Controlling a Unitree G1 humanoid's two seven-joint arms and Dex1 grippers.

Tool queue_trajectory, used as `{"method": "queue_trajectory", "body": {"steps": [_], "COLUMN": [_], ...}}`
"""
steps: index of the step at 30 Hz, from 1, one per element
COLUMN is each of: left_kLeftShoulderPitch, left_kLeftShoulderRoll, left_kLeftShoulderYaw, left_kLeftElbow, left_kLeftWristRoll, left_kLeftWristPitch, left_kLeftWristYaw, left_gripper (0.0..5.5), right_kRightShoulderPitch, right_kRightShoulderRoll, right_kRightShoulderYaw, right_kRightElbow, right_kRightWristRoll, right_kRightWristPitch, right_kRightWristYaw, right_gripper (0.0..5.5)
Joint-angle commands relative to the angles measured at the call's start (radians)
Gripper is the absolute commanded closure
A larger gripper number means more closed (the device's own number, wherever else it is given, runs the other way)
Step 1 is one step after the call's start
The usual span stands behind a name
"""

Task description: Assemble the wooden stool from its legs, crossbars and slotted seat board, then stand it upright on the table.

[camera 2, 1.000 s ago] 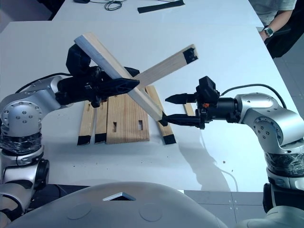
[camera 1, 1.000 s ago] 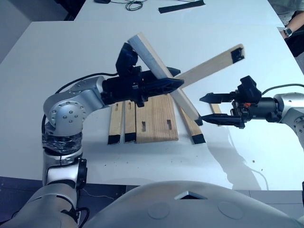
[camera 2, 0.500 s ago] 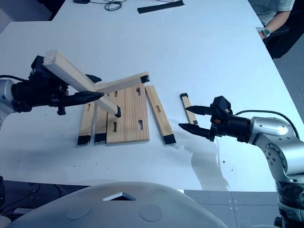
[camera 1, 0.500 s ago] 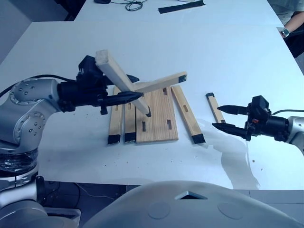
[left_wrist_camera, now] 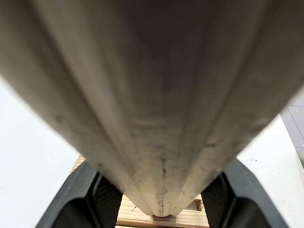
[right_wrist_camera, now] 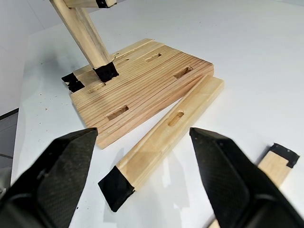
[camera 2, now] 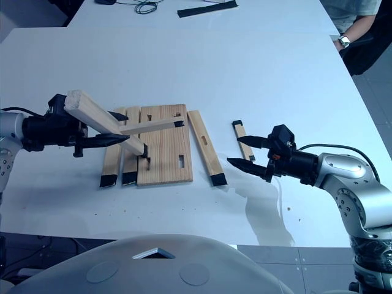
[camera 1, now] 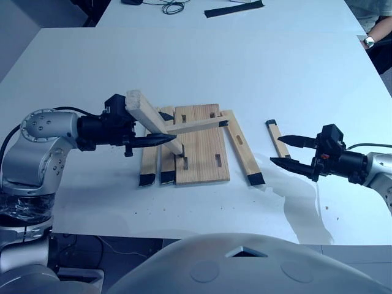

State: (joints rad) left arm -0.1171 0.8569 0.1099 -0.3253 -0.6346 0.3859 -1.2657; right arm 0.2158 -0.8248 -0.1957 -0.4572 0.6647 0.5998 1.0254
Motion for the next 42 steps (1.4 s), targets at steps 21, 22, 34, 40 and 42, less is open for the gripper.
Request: {"method": "queue_trajectory", "body": {"steps": [21, 22, 34, 40, 42], "left_kLeftShoulderPitch": [0.136, 0.146, 0.181, 0.165, 0.153], "left_kLeftShoulderRoll": [0.095, 0.102, 0.102, 0.107, 0.108], "left_kLeftShoulderYaw": [0.015, 0.02, 0.03, 0.049, 0.055], "left_kLeftElbow": [-0.058, -0.064, -0.098, -0.121, -0.133], "left_kLeftWristRoll": [-0.008, -0.01, -0.031, -0.071, -0.088], "left_kLeftWristPitch": [-0.009, -0.01, -0.003, 0.029, 0.044], "left_kLeftWristYaw": [-0.066, -0.069, -0.021, -0.006, 0.001], "left_gripper": [3.45, 3.45, 3.45, 3.45, 3.45], "right_kRightShoulderPitch": [0.001, 0.006, 0.018, 0.016, 0.015], "right_kRightShoulderRoll": [0.006, 0.008, 0.011, 0.008, 0.009], "right_kRightShoulderYaw": [0.02, 0.018, 0.018, 0.015, 0.016], "right_kRightElbow": [-0.013, -0.016, -0.016, -0.016, -0.016], "right_kRightWristRoll": [-0.019, -0.019, -0.032, -0.032, -0.032], "right_kRightWristPitch": [-0.016, -0.017, -0.034, -0.032, -0.032], "right_kRightWristYaw": [-0.043, -0.047, -0.072, -0.071, -0.072], "right_gripper": [1.93, 1.93, 1.93, 1.93, 1.93]}}
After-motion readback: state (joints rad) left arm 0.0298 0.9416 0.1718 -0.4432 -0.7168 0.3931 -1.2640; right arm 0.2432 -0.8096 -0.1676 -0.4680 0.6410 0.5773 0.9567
